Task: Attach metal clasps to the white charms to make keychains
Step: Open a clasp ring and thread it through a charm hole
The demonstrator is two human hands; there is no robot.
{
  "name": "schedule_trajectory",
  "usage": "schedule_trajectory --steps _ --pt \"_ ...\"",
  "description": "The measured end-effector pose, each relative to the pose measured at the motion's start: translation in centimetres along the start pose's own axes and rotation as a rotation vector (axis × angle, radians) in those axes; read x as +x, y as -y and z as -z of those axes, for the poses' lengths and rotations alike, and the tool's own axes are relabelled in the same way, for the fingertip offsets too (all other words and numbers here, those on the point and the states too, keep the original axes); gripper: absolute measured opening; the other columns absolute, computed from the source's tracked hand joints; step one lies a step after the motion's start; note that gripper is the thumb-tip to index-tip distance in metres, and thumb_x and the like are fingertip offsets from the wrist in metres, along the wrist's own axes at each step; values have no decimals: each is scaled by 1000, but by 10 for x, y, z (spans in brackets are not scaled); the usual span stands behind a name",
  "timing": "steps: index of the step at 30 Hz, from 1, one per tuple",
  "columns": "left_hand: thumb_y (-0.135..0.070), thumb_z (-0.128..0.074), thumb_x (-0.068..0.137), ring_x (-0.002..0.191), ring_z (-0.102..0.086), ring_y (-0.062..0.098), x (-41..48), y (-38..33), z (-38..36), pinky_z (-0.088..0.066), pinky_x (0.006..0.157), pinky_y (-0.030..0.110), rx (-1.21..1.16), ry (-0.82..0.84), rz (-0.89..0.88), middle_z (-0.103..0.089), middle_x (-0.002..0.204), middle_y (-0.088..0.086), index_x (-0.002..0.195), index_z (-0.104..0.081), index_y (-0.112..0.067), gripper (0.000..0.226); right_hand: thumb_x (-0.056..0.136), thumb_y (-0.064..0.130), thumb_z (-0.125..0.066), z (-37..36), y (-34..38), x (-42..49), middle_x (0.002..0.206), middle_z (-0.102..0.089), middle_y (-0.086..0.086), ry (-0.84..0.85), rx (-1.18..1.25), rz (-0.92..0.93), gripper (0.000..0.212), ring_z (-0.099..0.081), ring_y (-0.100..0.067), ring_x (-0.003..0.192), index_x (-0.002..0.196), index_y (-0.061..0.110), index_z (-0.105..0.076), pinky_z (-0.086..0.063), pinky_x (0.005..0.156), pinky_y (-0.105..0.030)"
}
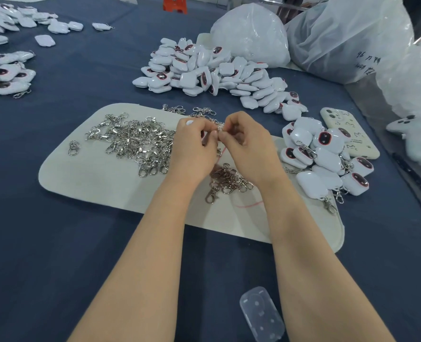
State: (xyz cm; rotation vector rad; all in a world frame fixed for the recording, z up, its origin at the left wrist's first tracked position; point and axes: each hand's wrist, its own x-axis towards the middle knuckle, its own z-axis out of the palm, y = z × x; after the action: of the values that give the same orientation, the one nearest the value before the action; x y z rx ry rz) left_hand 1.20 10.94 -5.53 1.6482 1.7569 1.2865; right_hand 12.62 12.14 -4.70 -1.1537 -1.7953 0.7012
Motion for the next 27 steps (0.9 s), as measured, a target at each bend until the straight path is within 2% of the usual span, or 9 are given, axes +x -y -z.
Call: schedule_trajectory --steps 5,8,11,15,19,24,27 --pt "-13 -56 91 89 -54 17 2 -2 2 -35 74 13 -80 39 73 -62 107 14 90 -66 -16 11 88 5 -59 1 0 -1 70 -54 12 -15 -45 32 12 -48 5 60 86 14 -52 -37 61 -6" --pt "-15 -58 90 91 -59 22 0 -5 2 -41 78 22 -157 67 124 -62 106 14 88 -65 -21 10 88 4 -59 0 -3 0 69 -52 13 -65 -52 19 14 -49 5 60 85 16 -51 -37 60 -8" --pt "-8 -54 89 90 -63 21 -1 -8 3 -50 83 30 -252 56 137 -63 105 15 91 -66 -21 18 89 8 -60 0 -7 1 73 -54 14 -113 -74 -7 13 -50 0 65 86 18 -52 -39 64 -10" --pt "-1 -45 87 70 -69 6 -4 -12 8 -52 71 24 -456 12 152 -59 96 -1 102 -60 -25 31 90 8 -58 -1 -9 1 72 -53 15 -133 -103 -17 13 -50 1 66 86 18 -51 -38 65 -9" --pt "0 -47 88 62 -63 -4 -6 -15 7 -51 64 14 -524 21 127 -56 96 -9 110 -56 -22 32 89 5 -56 -3 -6 1 76 -61 5 -101 -130 -15 12 -57 -13 73 89 16 -52 -39 67 -12" --pt "-3 -50 87 73 -66 7 -6 -14 3 -54 86 34 -474 41 136 -58 88 -9 115 -53 -21 33 87 1 -52 -3 -4 0 78 -65 -1 -91 -122 -23 16 -61 -15 77 88 17 -51 -40 67 -11" --pt "-3 -49 87 72 -67 8 -6 -12 3 -54 86 37 -470 38 148 -58 87 -8 113 -53 -21 32 89 4 -54 -3 -5 0 78 -64 1 -88 -123 -28 14 -59 -13 75 88 17 -50 -40 67 -11"
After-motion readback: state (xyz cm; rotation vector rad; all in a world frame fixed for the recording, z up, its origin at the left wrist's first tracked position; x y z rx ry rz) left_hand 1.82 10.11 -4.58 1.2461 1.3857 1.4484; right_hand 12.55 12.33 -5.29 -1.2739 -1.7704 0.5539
